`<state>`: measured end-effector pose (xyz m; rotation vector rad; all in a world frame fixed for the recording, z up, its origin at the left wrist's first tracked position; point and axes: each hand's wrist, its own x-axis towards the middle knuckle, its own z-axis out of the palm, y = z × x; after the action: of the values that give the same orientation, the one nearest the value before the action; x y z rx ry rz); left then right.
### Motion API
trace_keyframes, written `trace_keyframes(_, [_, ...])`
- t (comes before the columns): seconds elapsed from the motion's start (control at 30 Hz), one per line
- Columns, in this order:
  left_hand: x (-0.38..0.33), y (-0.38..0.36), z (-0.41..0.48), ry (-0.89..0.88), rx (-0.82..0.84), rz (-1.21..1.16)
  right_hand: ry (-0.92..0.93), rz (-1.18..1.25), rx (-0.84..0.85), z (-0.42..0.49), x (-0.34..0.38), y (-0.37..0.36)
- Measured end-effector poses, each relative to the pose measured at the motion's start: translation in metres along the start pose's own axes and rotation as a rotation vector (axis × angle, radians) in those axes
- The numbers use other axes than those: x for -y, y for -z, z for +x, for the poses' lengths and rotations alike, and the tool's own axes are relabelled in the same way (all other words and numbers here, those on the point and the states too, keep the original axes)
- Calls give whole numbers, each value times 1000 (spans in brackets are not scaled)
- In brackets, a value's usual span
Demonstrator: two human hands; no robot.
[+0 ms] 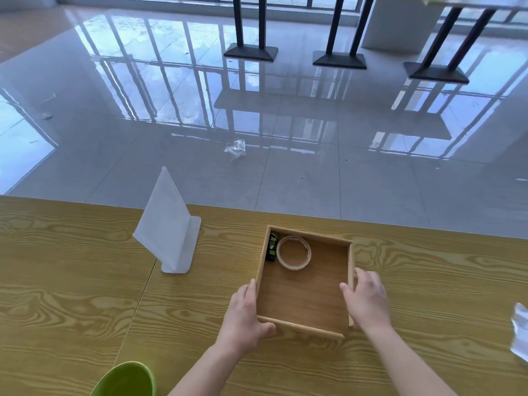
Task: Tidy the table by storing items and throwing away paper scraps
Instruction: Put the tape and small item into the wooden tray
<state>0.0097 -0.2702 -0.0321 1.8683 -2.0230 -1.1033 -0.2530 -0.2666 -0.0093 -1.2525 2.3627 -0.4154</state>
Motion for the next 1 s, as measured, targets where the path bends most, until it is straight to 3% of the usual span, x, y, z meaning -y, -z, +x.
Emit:
trace_keyframes(0.23, [1, 0, 2, 14, -28, -3, -56, -26, 14, -1, 0, -3])
trace_keyframes(1.0, [50, 46, 13, 164, -185, -33, 183, -60, 53, 34, 87, -47])
